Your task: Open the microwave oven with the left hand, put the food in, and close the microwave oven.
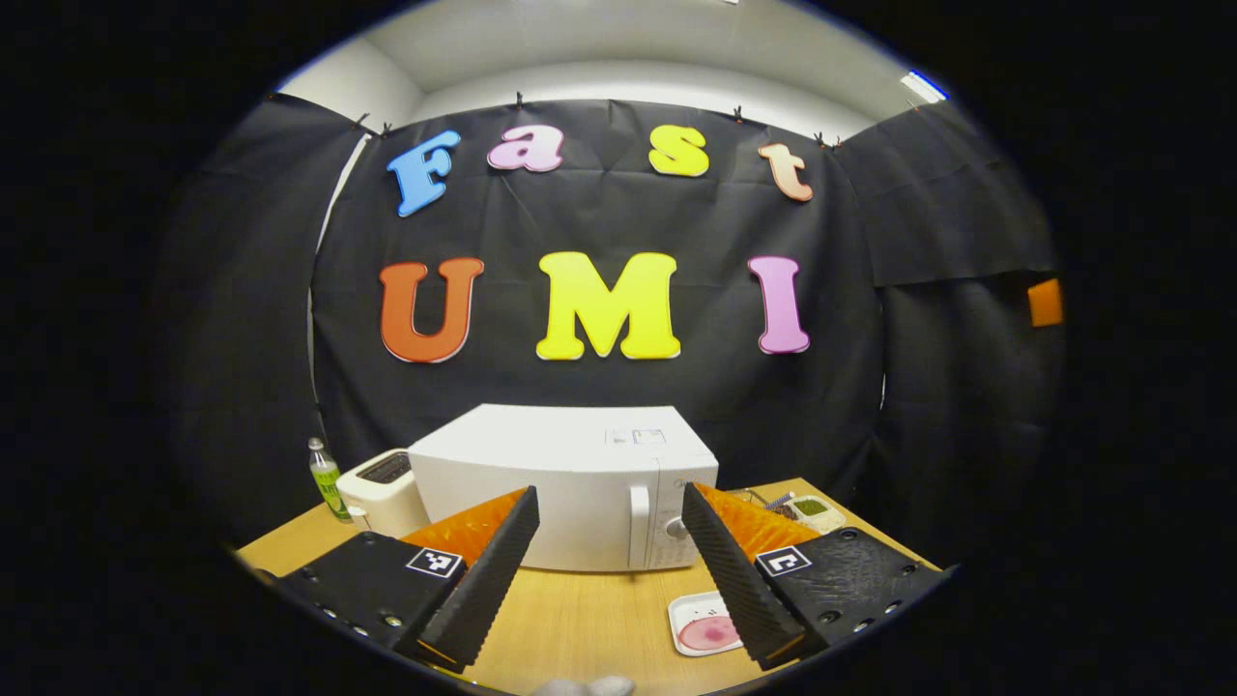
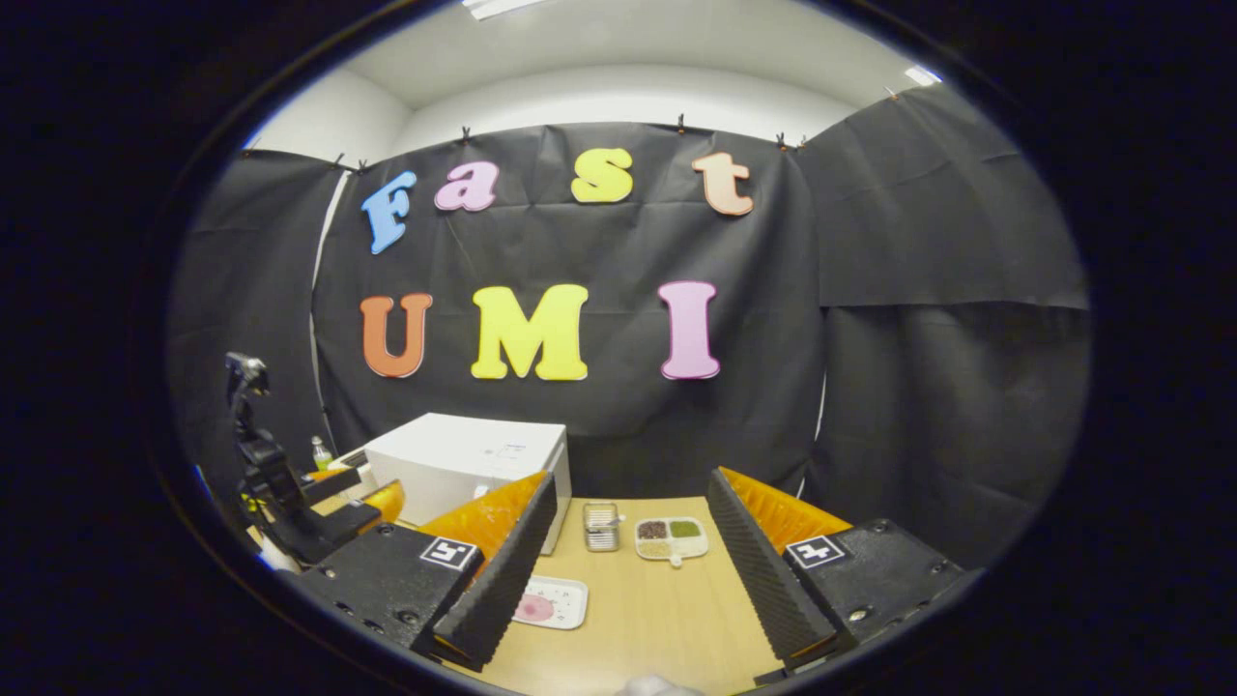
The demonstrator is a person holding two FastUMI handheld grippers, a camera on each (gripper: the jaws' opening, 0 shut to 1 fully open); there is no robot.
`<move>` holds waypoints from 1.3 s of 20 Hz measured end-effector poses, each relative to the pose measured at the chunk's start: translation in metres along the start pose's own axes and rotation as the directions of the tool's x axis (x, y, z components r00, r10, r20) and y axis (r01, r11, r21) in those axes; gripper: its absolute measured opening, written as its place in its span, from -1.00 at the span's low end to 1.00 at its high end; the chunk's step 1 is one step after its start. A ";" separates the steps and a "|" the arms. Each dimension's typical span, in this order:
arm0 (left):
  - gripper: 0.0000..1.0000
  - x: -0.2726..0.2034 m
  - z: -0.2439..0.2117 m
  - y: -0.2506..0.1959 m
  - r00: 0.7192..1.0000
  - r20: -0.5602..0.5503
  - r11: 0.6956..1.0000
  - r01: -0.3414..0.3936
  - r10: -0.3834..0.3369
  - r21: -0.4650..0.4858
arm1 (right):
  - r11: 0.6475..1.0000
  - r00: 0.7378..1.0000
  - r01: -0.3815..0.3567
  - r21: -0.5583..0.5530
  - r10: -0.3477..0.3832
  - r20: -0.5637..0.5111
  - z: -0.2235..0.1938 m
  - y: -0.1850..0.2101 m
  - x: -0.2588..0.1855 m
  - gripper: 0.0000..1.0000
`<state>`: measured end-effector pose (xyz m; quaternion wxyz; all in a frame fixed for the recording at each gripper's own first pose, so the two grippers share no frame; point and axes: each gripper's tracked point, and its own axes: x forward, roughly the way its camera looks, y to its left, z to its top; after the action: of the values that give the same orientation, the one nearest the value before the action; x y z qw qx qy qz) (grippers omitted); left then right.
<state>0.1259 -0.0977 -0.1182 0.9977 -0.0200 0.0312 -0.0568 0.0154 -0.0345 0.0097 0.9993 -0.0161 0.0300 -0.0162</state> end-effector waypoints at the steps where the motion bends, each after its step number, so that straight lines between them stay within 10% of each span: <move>1: 0.89 0.016 -0.015 -0.007 1.000 -0.022 1.000 0.010 -0.010 -0.001 | 1.000 1.000 0.011 -0.014 -0.011 -0.001 0.001 -0.005 0.000 0.83; 14: 0.80 0.158 -0.109 -0.020 0.991 -0.136 1.000 -0.008 0.007 -0.005 | 0.998 0.996 0.045 -0.035 -0.048 -0.072 -0.007 -0.016 0.020 1.00; 25: -0.85 0.176 -0.115 -0.020 0.990 -0.144 1.000 0.015 -0.013 0.012 | 0.994 0.991 0.095 -0.047 -0.099 -0.092 -0.019 -0.030 0.002 1.00; 26: -0.66 0.173 -0.115 -0.019 0.988 -0.151 1.000 0.021 -0.019 0.008 | 0.994 0.990 0.099 -0.046 -0.102 -0.093 -0.018 -0.030 -0.001 1.00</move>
<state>0.2879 -0.1408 -0.2426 0.9919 -0.0113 0.1063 -0.0684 0.0123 -0.0650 -0.0072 0.9941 -0.0374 0.0769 -0.0667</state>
